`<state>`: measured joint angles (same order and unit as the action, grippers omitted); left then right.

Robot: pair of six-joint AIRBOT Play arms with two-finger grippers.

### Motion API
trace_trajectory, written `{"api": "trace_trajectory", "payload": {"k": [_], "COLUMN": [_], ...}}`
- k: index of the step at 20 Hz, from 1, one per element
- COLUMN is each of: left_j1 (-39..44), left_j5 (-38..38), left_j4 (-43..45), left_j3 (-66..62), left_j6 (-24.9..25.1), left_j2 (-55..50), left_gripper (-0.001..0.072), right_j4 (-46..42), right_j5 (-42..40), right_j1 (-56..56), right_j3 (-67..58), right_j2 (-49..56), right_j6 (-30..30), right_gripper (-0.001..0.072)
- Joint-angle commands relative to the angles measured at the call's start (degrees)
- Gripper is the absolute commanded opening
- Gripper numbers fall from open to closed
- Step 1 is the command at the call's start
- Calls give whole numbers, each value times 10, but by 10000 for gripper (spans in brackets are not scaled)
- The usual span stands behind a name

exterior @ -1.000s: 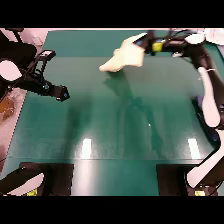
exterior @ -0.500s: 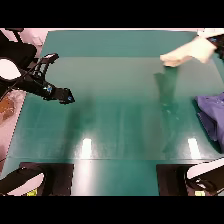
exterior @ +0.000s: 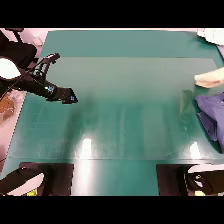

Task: Fold the shirts.

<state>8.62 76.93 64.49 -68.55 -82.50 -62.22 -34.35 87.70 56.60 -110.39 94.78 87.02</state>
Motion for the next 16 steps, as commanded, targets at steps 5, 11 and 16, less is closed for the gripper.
{"api": "trace_trajectory", "payload": {"k": [5,11,16], "left_j1": [0,0,0], "left_j5": [0,1,4], "left_j4": [-12,-37,-41], "left_j3": [0,0,0], "left_j6": [0,5,5], "left_j2": [0,0,0], "left_gripper": [713,713,713], "right_j4": [-249,-425,-466], "right_j5": [118,162,123], "right_j1": [31,31,40], "right_j3": [0,50,200], "right_j2": [-78,-118,-153], "right_j6": [91,130,138], "right_gripper": [19,19,19]}}
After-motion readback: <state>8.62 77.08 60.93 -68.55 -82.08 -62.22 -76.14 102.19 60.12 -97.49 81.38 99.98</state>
